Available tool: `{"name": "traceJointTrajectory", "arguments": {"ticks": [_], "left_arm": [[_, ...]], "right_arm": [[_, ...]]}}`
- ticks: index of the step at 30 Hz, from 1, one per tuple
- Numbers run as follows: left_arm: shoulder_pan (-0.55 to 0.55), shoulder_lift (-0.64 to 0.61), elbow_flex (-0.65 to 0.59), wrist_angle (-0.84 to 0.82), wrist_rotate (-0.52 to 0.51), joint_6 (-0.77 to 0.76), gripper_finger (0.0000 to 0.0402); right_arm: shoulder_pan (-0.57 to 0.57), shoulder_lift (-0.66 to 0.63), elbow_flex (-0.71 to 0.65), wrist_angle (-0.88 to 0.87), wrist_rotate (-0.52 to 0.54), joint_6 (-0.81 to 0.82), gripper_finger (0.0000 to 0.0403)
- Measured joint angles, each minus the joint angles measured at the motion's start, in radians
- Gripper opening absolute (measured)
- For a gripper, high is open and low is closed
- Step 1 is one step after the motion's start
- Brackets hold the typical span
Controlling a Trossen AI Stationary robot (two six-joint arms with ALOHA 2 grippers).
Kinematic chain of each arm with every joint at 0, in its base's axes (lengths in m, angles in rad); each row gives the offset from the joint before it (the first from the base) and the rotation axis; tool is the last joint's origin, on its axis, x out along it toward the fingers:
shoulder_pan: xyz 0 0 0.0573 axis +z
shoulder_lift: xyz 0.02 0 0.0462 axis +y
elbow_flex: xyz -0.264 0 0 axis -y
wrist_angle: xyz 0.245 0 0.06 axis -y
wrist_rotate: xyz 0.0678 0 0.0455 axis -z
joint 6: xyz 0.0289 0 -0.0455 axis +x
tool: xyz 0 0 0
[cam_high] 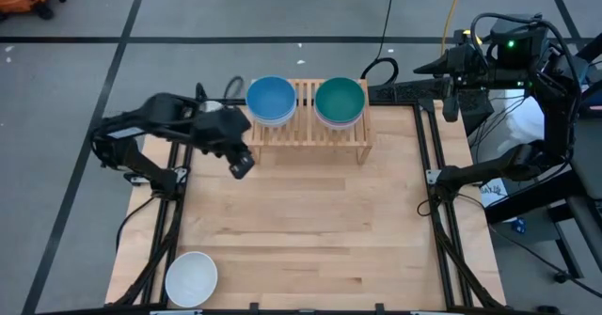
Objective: Place and stack bowls onto a shelf
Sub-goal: Stack the white bowl on top of the blue bowl on the shelf
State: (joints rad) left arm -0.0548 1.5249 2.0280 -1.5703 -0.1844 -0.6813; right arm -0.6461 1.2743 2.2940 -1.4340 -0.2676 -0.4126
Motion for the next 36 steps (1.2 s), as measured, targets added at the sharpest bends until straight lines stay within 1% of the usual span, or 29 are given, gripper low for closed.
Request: {"name": "traceJointTrajectory", "arguments": {"ticks": [3, 5, 7, 11, 14, 16, 20, 25, 28, 31, 34, 36], "left_arm": [[0.027, 0.000, -0.098, 0.000, 0.000, -0.010, 0.0117], [0.039, 0.000, -0.168, -0.001, 0.006, -0.042, 0.0125], [0.044, 0.000, -0.233, 0.000, 0.040, -0.064, 0.0130], [0.033, 0.000, -0.364, -0.001, 0.174, -0.014, 0.0131], [0.006, 0.000, -0.454, 0.000, 0.299, 0.020, 0.0131], [-0.020, 0.000, -0.508, -0.001, 0.361, 0.069, 0.0131], [-0.090, 0.000, -0.587, -0.001, 0.417, 0.122, 0.0131], [-0.200, 0.000, -0.644, 0.000, 0.420, 0.145, 0.0131], [-0.270, 0.000, -0.668, 0.006, 0.422, 0.122, 0.0131], [-0.343, 0.000, -0.690, 0.023, 0.456, 0.086, 0.0131], [-0.427, 0.000, -0.708, 0.082, 0.504, 0.044, 0.0131], [-0.484, 0.000, -0.712, 0.125, 0.515, 0.037, 0.0131]], "right_arm": [[0.000, -0.001, 0.000, 0.000, 0.000, 0.000, 0.0134], [0.000, -0.003, 0.000, 0.000, 0.000, 0.000, 0.0134], [0.000, -0.005, 0.000, 0.000, 0.000, -0.001, 0.0134], [0.000, -0.010, 0.000, 0.000, 0.000, -0.017, 0.0134], [0.000, -0.013, 0.000, 0.000, 0.000, -0.018, 0.0134], [0.000, -0.015, 0.000, -0.003, 0.000, -0.018, 0.0134], [0.000, -0.019, 0.000, -0.015, 0.000, -0.026, 0.0134], [0.000, -0.020, 0.000, -0.018, 0.000, -0.026, 0.0134], [0.000, -0.021, 0.000, -0.018, 0.000, -0.026, 0.0134], [0.000, -0.021, 0.000, -0.018, 0.000, -0.026, 0.0134], [0.000, -0.021, 0.000, -0.018, 0.000, -0.026, 0.0134], [0.000, -0.021, 0.000, -0.018, 0.000, -0.026, 0.0134]]}}
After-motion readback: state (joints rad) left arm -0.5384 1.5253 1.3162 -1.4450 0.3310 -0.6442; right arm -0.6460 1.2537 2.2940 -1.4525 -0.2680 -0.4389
